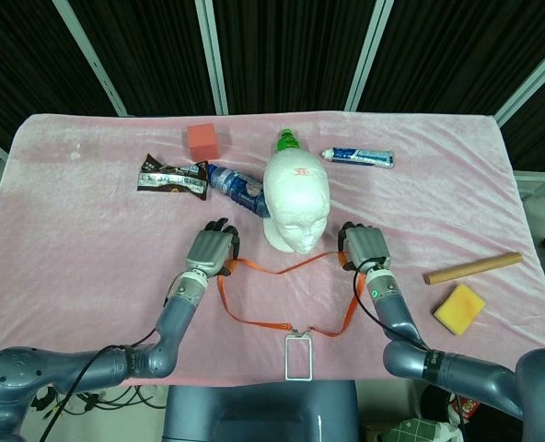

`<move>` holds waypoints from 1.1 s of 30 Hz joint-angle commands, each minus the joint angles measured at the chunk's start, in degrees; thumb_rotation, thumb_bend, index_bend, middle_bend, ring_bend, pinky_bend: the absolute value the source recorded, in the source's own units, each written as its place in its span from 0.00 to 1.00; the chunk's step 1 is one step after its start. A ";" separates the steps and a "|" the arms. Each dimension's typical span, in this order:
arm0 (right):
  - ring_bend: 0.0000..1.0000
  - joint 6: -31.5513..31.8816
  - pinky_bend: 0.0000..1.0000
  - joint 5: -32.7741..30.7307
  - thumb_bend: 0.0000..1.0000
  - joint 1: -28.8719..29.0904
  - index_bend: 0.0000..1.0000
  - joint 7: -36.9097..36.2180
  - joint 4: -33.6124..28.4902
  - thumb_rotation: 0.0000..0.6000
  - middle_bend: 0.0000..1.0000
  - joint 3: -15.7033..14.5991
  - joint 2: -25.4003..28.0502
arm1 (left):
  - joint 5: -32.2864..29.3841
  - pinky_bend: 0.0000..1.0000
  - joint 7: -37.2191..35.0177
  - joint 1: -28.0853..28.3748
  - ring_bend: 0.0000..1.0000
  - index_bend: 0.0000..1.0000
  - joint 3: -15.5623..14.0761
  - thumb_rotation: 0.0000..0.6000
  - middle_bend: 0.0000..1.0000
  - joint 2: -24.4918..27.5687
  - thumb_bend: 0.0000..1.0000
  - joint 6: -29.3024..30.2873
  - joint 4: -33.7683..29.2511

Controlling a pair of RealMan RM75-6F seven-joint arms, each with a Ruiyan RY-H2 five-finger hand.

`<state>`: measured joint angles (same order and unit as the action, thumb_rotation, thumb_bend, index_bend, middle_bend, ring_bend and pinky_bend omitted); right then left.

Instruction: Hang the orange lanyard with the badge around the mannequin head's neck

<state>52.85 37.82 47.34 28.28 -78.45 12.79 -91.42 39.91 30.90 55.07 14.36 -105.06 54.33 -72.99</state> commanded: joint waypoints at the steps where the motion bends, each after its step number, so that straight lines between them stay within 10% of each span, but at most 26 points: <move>1: 0.30 0.09 0.34 0.05 0.51 -0.01 0.79 0.01 -0.21 1.00 0.28 0.03 0.19 | 0.44 0.12 -0.51 -0.16 0.06 0.60 0.07 1.00 0.26 0.05 0.44 -0.30 -0.27; 33: 0.31 10.43 0.34 18.59 0.51 -12.54 0.80 -19.06 -27.84 1.00 0.28 3.45 22.79 | 29.12 0.12 -20.18 -8.40 0.06 0.61 -0.39 1.00 0.27 15.14 0.43 8.04 -19.27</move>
<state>62.61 55.44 35.33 9.99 -105.17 15.55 -69.64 66.35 12.99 47.21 13.33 -89.94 60.31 -92.38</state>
